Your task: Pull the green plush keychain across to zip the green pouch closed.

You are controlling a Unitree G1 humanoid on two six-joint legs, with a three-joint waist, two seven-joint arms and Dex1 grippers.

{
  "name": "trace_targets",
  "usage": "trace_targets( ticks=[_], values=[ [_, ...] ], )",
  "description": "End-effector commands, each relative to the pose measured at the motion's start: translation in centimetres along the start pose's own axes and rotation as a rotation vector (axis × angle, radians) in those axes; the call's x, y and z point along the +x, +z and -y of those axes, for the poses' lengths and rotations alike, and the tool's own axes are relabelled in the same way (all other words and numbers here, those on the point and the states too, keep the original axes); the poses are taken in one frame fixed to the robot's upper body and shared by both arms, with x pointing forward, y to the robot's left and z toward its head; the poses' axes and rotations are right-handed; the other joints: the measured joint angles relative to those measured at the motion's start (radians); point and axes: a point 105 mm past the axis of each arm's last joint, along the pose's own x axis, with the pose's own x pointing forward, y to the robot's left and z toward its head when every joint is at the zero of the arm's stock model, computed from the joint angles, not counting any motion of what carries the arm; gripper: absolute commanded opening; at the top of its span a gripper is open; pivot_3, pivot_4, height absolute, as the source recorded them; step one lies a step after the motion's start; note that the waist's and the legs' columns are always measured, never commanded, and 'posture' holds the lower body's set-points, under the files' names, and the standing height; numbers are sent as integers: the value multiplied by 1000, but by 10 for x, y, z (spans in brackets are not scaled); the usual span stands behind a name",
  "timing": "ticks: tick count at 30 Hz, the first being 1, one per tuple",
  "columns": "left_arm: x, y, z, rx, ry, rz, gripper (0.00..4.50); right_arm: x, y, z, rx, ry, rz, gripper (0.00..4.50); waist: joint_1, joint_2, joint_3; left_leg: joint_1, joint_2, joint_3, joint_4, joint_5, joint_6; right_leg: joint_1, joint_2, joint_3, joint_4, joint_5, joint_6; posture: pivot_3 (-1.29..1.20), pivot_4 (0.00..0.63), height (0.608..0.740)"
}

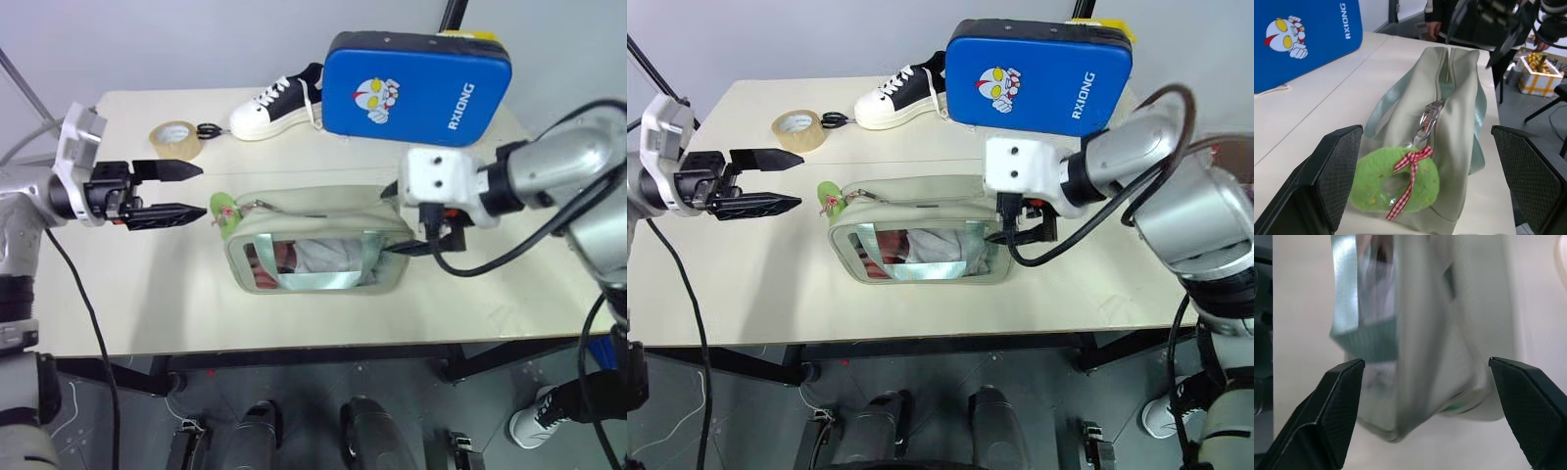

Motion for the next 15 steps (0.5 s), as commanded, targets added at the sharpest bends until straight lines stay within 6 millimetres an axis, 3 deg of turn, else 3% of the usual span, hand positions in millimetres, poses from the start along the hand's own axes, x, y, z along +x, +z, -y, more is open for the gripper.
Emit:
trace_targets(
  ticks=[1,6,15],
  values=[
    [-2,4,0,37,2,-16,4500,0,-8,8,-24,-78,-28,2490,0,0,0,0,0,0,0,0,0,0,0,0,0,0,0,0,150,695],
    [-5,-10,-1,27,19,-76,4500,1,6,7,-23,-74,37,53,-2,0,0,0,0,0,0,0,0,0,0,0,0,0,0,0,150,695],
    [-2,-38,-11,3,68,-175,4500,4,12,0,3,-59,50,16,1,0,0,0,0,0,0,0,0,0,0,0,0,0,0,0,150,695]
  ],
)
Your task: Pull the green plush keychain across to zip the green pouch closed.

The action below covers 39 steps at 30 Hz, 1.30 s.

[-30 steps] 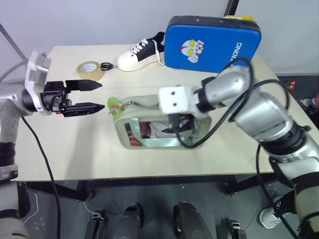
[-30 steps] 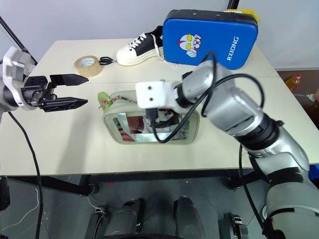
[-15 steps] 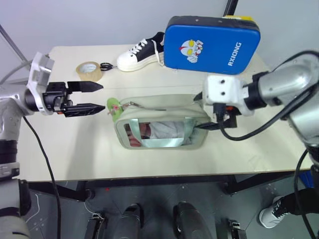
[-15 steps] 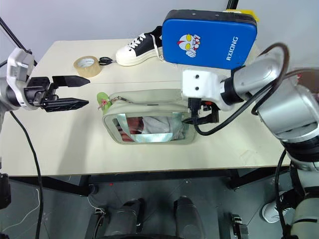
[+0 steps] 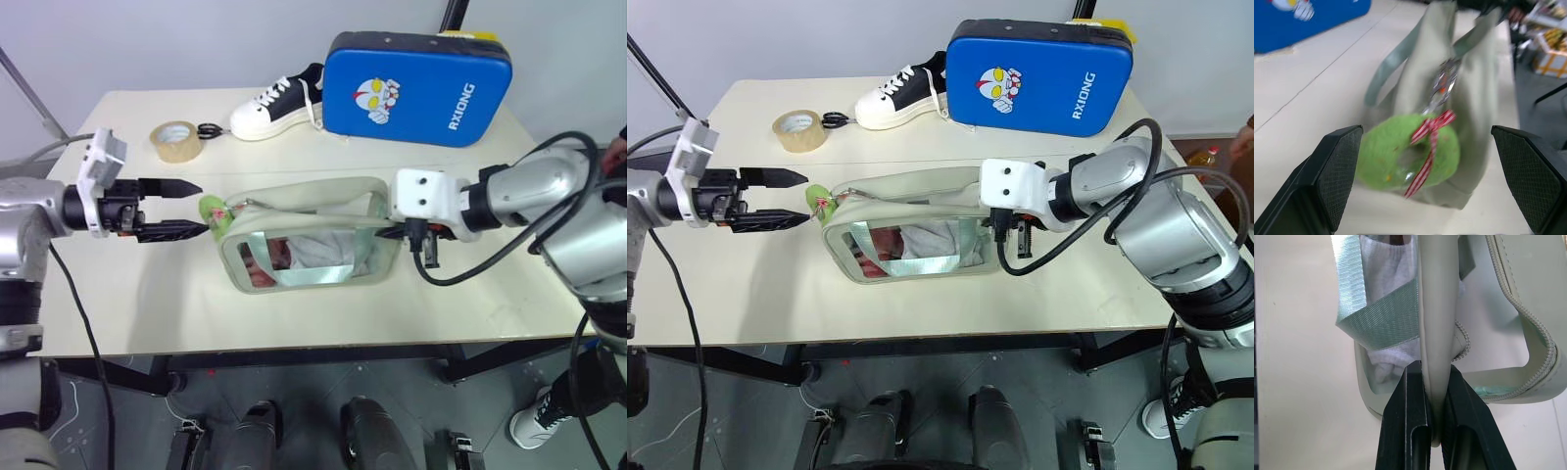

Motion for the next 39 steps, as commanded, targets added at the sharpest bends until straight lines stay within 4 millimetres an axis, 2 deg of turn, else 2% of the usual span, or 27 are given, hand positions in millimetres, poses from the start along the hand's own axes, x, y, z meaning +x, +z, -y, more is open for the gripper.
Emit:
trace_targets(
  ticks=[1,3,6,11,13,14,18,20,22,24,27,30,36,39],
  values=[
    [1,-5,-3,37,17,-44,4500,-10,14,5,-36,-53,27,16,0,0,0,0,0,0,0,0,0,0,0,0,0,0,0,0,150,695],
    [3,-13,-10,51,50,-89,4500,-10,15,5,-35,-53,30,16,0,0,0,0,0,0,0,0,0,0,0,0,0,0,0,0,150,695],
    [8,-11,-21,51,90,-67,3711,-11,16,6,-32,-56,36,0,1,0,0,0,0,0,0,0,0,0,0,0,0,0,0,0,150,695],
    [13,-4,-28,73,96,-42,1338,-12,18,7,-31,-60,40,0,0,0,0,0,0,0,1,0,0,0,0,0,0,0,0,0,150,695],
    [13,-2,-28,75,88,-29,243,-12,18,7,-29,-62,40,0,-2,0,0,0,0,0,1,0,0,0,0,0,0,0,0,0,150,695],
    [14,-1,-28,75,88,-25,41,-12,17,7,-28,-64,39,0,-2,0,0,0,0,0,1,0,0,0,0,0,0,0,0,0,150,695],
    [8,6,-28,93,77,-16,41,-12,18,7,-20,-64,39,0,-1,0,0,0,0,0,1,0,0,0,0,0,0,0,0,0,150,695],
    [3,19,-25,83,55,22,41,-12,17,7,-14,-64,37,0,-1,0,0,0,0,0,1,0,0,0,0,0,0,0,0,0,150,695],
    [1,45,-19,76,5,115,41,-12,17,8,-9,-64,33,0,-1,0,0,0,0,0,1,0,0,0,0,0,0,0,0,0,150,695],
    [7,66,-13,73,-44,184,41,-10,16,8,-3,-66,30,0,-1,0,0,-1,0,-1,1,0,0,0,0,-1,0,0,0,0,150,695],
    [21,77,-8,85,-89,211,41,-9,17,8,2,-66,31,0,0,0,0,-2,-1,-1,2,0,0,0,0,-1,0,0,0,0,150,695],
    [40,81,1,68,-154,223,41,-8,18,8,6,-65,32,0,0,0,0,-1,-1,-1,3,0,0,0,0,-1,1,0,0,0,150,695],
    [78,60,4,68,-173,110,41,-8,18,8,9,-71,30,0,-2,0,0,-2,-1,-1,4,0,0,0,0,-1,2,0,0,0,150,695],
    [85,55,0,65,-144,65,986,-9,18,8,14,-76,28,0,-2,0,0,-2,-1,-1,5,0,0,0,0,-1,2,0,0,0,150,695]
  ],
)
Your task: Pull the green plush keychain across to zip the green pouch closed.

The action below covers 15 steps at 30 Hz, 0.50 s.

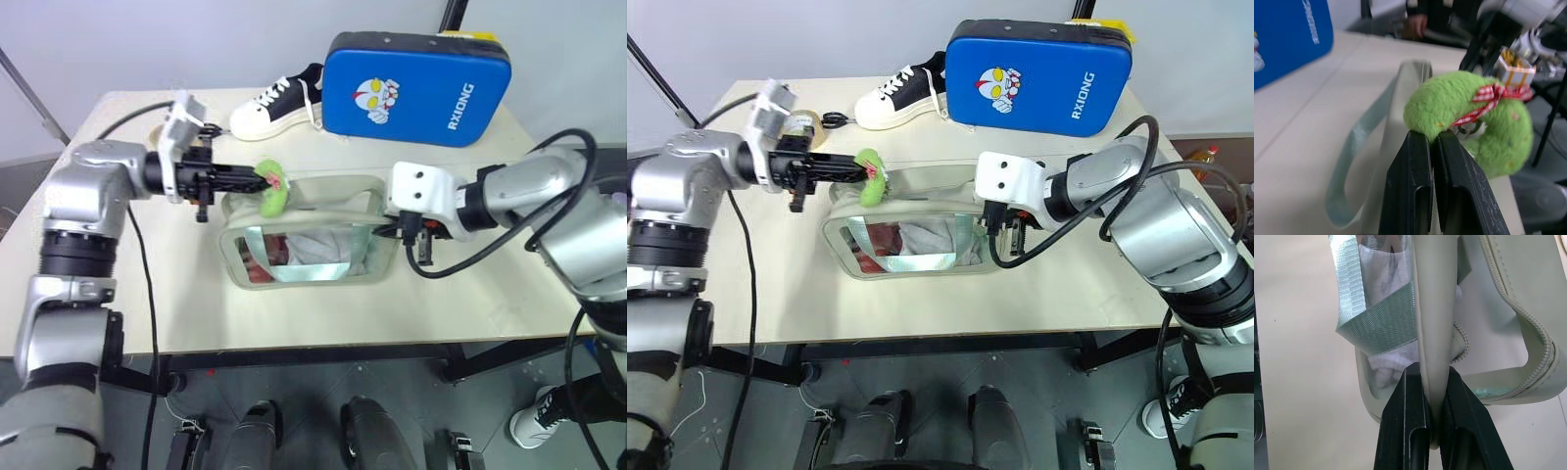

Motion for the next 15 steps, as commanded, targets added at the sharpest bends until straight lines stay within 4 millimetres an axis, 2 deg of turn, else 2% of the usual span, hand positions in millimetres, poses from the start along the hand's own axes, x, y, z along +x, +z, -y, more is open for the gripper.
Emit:
trace_targets(
  ticks=[1,2,3,7,12,15],
  values=[
    [-1,5,-4,36,33,-28,1418,-10,15,5,-54,-53,30,0,0,0,0,0,0,0,0,0,0,0,0,0,0,0,0,0,150,695],
    [-3,8,-5,33,38,-22,2076,-10,14,4,-52,-52,29,0,0,0,0,0,0,0,0,0,0,0,0,0,0,0,0,0,150,695],
    [-4,10,-6,32,43,-18,2422,-10,14,4,-50,-51,29,0,1,0,0,0,0,0,1,0,0,0,0,0,0,0,0,0,150,695],
    [-20,19,-7,67,58,-31,4430,-9,14,4,-41,-54,30,0,-1,0,0,0,0,0,1,0,0,0,0,0,1,0,0,0,150,695],
    [-48,23,-14,88,124,-69,4480,-9,13,4,-37,-53,30,0,-1,0,0,0,0,0,1,0,0,0,0,0,1,0,0,0,150,695],
    [-60,25,-8,97,103,-53,4480,-8,13,4,-35,-53,31,0,0,0,0,0,0,0,2,0,0,0,0,0,1,0,0,0,150,695]
  ],
)
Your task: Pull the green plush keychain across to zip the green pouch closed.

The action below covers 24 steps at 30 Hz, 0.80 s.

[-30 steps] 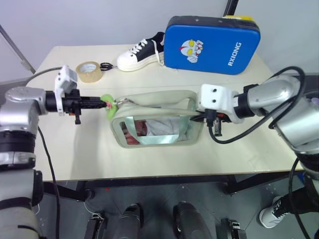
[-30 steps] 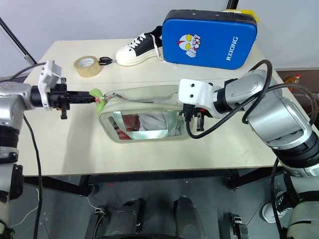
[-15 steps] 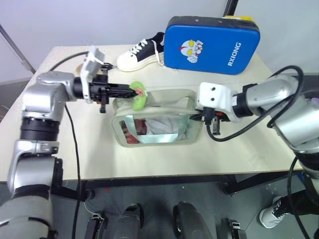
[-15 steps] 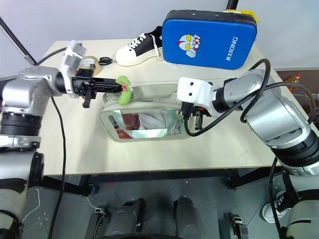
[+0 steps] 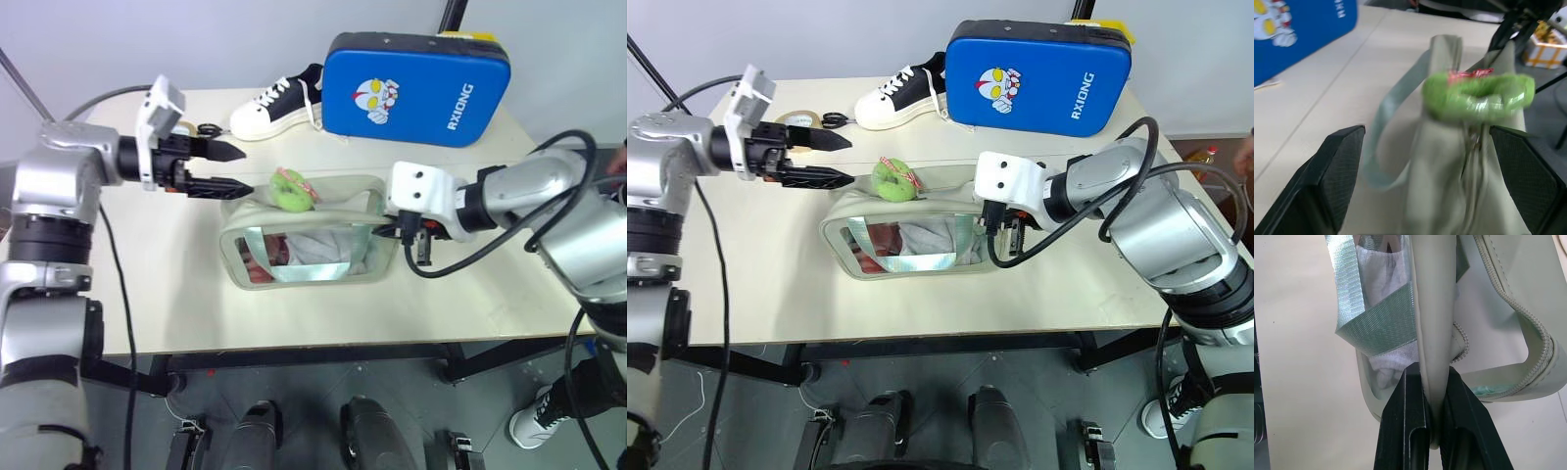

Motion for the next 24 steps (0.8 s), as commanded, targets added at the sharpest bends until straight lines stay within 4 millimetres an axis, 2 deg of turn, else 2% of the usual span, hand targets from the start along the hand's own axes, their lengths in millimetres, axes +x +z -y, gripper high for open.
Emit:
trace_targets(
  ticks=[1,4,8,11,18,22,24],
  values=[
    [-19,15,11,61,-43,52,4480,-9,13,5,-46,-46,33,0,0,0,0,0,0,0,0,0,0,0,0,0,0,0,0,0,150,695],
    [-21,6,34,67,-140,58,4480,-8,13,5,-46,-44,33,0,-1,0,0,0,1,0,0,0,0,0,0,0,0,0,0,0,150,695],
    [-13,-12,52,52,-205,12,4480,-8,13,6,-47,-47,31,0,2,0,0,0,2,0,1,0,0,0,-1,1,1,0,0,0,150,695],
    [-4,-32,51,45,-169,-45,3604,-8,13,8,-53,-55,24,0,7,0,0,-1,2,0,3,0,0,0,-1,1,1,0,0,0,150,695],
    [3,-43,42,71,-120,-96,51,-11,15,8,-55,-60,24,0,11,0,0,-1,0,0,5,0,0,0,0,1,4,0,0,0,150,695],
    [5,-45,37,86,-89,-100,10,-12,18,3,-91,-52,52,0,13,0,0,-1,0,0,5,0,0,0,-1,1,4,0,0,0,150,695],
    [6,-43,36,101,-84,-87,0,-17,19,1,-94,-44,79,801,15,0,0,-1,0,0,5,0,0,0,0,1,4,0,0,0,150,695]
  ],
)
